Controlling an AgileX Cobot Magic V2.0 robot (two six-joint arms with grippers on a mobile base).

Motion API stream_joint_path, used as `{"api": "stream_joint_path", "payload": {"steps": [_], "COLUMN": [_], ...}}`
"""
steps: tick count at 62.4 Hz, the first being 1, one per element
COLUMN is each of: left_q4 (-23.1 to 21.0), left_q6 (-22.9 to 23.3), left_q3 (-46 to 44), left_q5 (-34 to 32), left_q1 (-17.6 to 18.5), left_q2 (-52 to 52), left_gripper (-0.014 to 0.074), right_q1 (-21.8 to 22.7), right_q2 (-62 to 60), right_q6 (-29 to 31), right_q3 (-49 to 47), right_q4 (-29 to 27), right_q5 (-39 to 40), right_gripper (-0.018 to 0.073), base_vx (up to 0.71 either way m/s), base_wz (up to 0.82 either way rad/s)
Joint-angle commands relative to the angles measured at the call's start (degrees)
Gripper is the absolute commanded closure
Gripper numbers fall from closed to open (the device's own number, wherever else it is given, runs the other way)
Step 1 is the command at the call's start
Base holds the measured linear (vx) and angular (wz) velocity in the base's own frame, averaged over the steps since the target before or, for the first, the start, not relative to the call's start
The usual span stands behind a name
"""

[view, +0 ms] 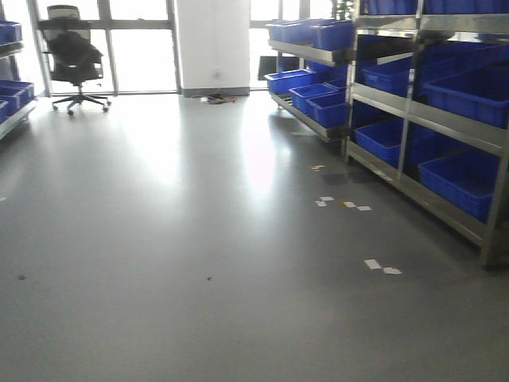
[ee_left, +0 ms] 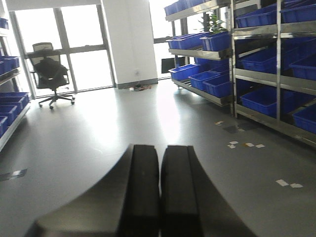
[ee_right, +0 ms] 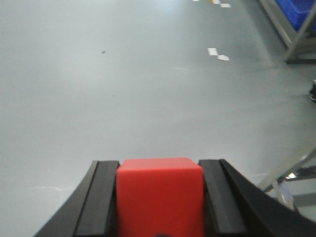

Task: Pick red cube and place on left shelf
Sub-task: 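Turn the base away from the table holding the red cube, then drive the base across the floor toward the bin shelves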

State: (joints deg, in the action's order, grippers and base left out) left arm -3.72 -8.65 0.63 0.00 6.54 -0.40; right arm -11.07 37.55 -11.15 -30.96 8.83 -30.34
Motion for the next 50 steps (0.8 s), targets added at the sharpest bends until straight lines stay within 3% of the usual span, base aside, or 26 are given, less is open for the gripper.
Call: {"api": "stream_joint_path", "payload": {"steps": [1, 25, 50], "left_q4": [-0.1, -0.1, -0.1], "left_q6": [-0.1, -0.1, -0.1], "left_q3": [1.3, 1.3, 1.3], "left_q5": [-4.8, -4.8, -4.8], "left_q1": [0.3, 0.3, 0.3], "left_q2": [0.5, 0.5, 0.5], "left_gripper": [0.0491, 0.0491, 0.0491], "right_q1": [0.3, 0.3, 0.3], "right_q2": [0.2, 0.2, 0.2], "right_q6": [0.2, 0.2, 0.2], "right_q3": [-2.3, -2.3, -2.3], "right_q4": [0.5, 0.5, 0.5], "right_q5": [4.2, 4.2, 4.2], "right_gripper": [0.0502, 0.0502, 0.0502], "base_vx": [-0.18, -0.14, 0.02], "base_wz": [0.63, 0.40, 0.05]}}
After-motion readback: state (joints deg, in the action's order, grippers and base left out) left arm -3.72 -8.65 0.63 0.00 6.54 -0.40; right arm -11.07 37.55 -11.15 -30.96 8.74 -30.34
